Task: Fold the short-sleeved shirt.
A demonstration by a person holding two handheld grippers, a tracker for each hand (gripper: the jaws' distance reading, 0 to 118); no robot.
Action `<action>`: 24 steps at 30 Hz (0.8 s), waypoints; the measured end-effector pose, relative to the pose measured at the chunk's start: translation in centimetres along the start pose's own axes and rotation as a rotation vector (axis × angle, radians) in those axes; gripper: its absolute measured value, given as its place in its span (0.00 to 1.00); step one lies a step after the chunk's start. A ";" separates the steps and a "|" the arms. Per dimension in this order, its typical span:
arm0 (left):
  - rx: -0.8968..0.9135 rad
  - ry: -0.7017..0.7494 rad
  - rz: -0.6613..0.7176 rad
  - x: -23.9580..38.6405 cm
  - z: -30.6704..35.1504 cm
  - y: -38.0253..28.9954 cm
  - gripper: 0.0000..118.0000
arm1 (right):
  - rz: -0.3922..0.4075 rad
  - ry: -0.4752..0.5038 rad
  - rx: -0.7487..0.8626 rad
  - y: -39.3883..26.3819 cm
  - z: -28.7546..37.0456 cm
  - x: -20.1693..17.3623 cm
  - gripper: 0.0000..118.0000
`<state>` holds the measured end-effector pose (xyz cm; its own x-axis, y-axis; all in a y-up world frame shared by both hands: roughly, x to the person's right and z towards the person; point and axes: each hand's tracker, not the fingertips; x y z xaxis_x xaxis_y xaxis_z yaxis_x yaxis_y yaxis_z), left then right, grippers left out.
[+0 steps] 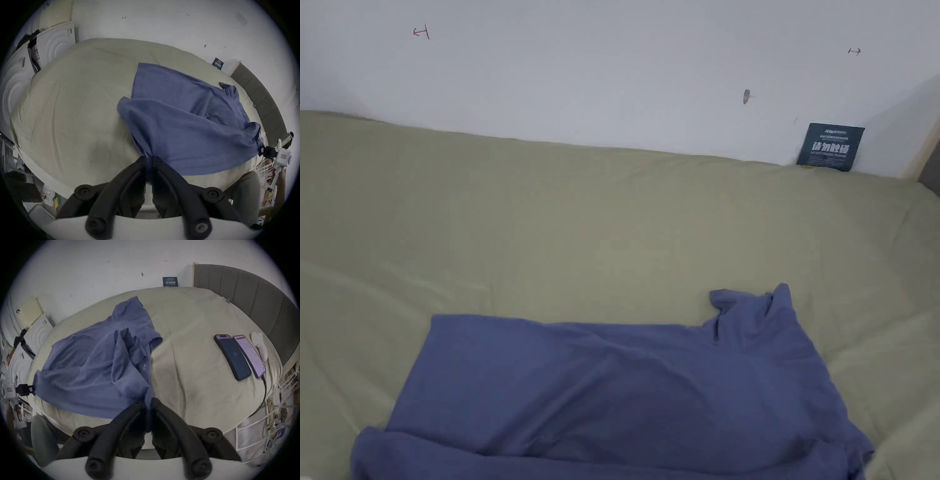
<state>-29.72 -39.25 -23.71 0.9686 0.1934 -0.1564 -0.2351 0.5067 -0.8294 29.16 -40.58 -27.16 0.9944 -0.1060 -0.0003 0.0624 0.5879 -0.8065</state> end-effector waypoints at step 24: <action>0.482 0.003 -0.171 16.8 7.4 7.9 0.54 | 0.198 0.031 0.480 11.1 6.4 -16.2 0.56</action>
<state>-15.91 -25.82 -28.89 0.9965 0.0718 -0.0420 -0.0832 0.8608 -0.5021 14.29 -27.25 -32.34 0.9886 0.0249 -0.1483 -0.0868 0.8999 -0.4274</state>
